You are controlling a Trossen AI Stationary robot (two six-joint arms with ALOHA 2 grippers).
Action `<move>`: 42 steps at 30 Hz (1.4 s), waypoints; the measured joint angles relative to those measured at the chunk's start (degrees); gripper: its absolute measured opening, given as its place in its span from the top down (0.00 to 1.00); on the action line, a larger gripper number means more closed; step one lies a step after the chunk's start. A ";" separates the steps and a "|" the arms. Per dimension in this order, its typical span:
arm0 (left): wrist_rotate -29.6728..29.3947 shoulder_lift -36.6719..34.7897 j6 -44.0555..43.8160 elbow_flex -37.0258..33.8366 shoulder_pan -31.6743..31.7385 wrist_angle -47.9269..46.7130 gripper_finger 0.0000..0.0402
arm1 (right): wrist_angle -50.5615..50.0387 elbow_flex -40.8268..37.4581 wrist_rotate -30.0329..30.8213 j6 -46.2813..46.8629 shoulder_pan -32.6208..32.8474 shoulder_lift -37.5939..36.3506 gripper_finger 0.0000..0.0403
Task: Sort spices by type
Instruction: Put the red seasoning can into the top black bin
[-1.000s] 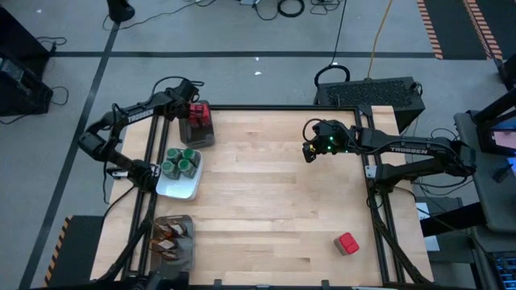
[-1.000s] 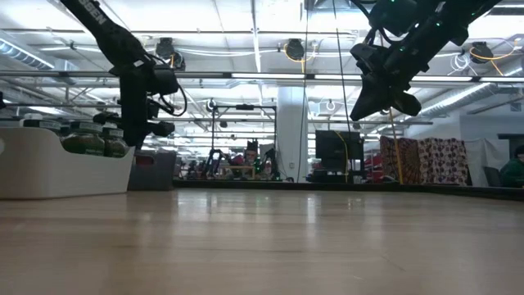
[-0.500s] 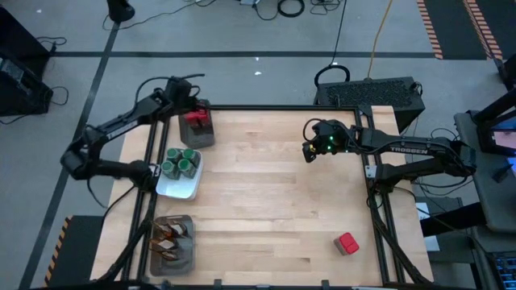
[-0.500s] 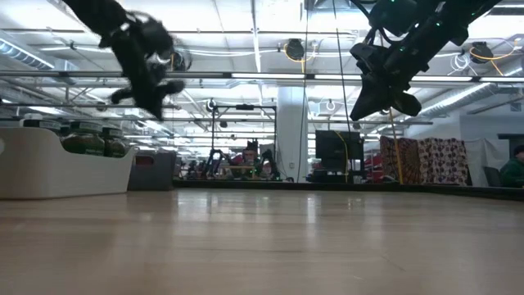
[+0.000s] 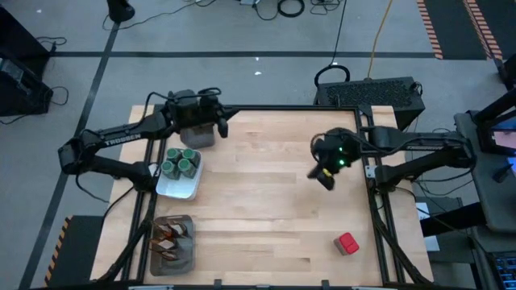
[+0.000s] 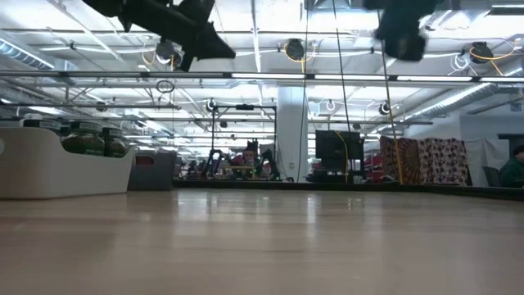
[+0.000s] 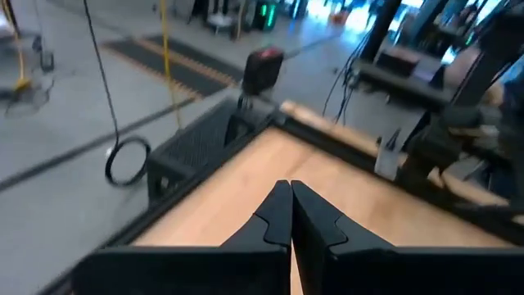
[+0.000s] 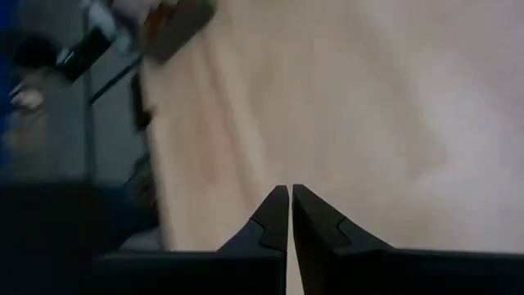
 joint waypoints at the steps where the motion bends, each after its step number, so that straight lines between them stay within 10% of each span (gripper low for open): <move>1: 0.18 -0.03 0.09 0.00 -0.12 1.15 0.99 | -3.26 1.90 -1.44 1.44 1.45 0.22 1.00; 19: 5.71 0.04 12.63 0.00 -0.14 4.55 0.99 | -23.28 6.56 -14.32 59.51 27.13 3.88 0.91; 33: 11.85 0.04 12.80 -0.04 -0.13 4.35 0.99 | -25.55 6.56 -19.99 54.87 31.34 15.44 0.35; 42: 11.89 0.04 12.96 -0.04 -0.12 4.60 0.99 | -26.80 6.54 -24.46 41.79 31.83 26.00 0.20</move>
